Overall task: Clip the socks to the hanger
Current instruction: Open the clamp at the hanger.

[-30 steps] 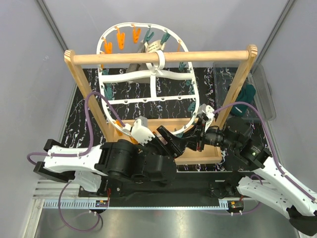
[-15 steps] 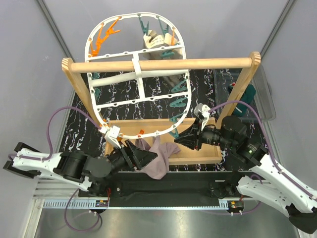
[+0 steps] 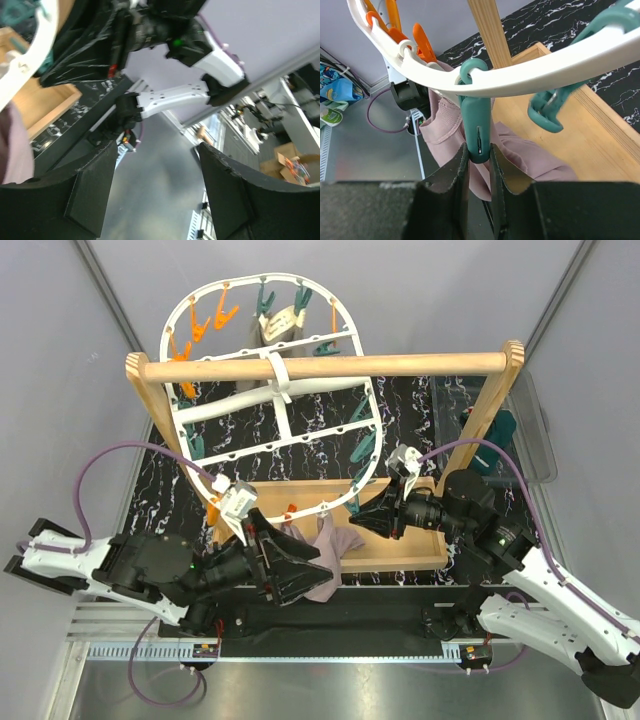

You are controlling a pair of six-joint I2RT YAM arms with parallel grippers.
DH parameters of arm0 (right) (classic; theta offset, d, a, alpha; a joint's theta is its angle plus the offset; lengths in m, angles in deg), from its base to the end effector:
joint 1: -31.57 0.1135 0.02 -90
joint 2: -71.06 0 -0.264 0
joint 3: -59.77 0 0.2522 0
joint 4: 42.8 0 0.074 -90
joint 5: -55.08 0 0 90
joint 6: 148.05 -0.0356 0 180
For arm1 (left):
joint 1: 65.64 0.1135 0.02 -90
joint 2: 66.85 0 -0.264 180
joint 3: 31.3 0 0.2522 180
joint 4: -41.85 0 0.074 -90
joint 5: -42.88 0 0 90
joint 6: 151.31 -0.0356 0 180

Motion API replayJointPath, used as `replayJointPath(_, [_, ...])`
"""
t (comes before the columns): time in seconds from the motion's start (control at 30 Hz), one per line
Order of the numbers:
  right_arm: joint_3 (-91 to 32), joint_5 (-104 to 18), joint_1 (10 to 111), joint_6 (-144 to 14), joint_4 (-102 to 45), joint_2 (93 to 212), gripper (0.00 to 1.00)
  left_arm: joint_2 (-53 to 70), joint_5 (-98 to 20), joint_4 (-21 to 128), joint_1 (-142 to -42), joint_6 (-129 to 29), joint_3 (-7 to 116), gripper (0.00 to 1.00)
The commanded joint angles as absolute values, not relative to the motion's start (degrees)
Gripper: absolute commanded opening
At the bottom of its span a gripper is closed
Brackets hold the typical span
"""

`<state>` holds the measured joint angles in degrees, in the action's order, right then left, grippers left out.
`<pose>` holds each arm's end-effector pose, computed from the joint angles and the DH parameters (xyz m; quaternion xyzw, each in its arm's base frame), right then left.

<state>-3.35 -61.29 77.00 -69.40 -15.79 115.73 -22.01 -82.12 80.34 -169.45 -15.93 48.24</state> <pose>0.1124 0.1366 0.3632 -0.3585 0.6619 0.4541 0.4766 -0.0143 -0.1438 0.4364 0.1605 0.7080 -0.5700 0.3848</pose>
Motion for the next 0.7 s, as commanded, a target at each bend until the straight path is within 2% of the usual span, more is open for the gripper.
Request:
replayJointPath(0.0, [-6.20, -59.88, 77.01, -69.47, -15.42, 115.80, 0.00, -22.82, -75.78, 76.19, -169.70, -21.41, 52.42, 0.71])
replayJointPath(0.13, [-7.07, -59.27, 77.10, -69.82, -14.10, 116.06, 0.00, -19.40, -82.61, 78.71, -169.70, -15.97, 56.63, 0.72])
replayJointPath(0.17, [-7.51, -59.27, 77.01, -69.91, -13.40, 116.15, 0.00, -17.22, -84.80, 81.25, -169.70, -12.31, 61.34, 0.73])
replayJointPath(0.27, [-9.00, -58.74, 77.01, -69.91, -10.95, 116.24, 0.00, -6.94, -93.06, 97.14, -169.70, -4.83, 71.99, 0.75])
replayJointPath(0.3, [-9.53, -58.31, 77.10, -69.91, -10.15, 116.15, 0.00, -1.69, -96.13, 105.97, -169.79, -2.71, 80.12, 0.75])
replayJointPath(0.47, [-13.49, -57.25, 77.01, -69.56, -5.06, 116.24, 0.00, 8.89, -98.27, 117.47, -169.79, 5.65, 94.33, 0.76])
replayJointPath(0.57, [-14.81, -57.51, 77.01, -69.82, -3.65, 115.63, 0.00, 15.66, -101.16, 132.35, -169.88, 13.63, 104.52, 0.74])
replayJointPath(0.67, [-15.07, -57.60, 77.10, -70.26, -3.29, 115.10, 0.00, 20.50, -102.66, 141.70, -169.88, 24.09, 109.64, 0.73])
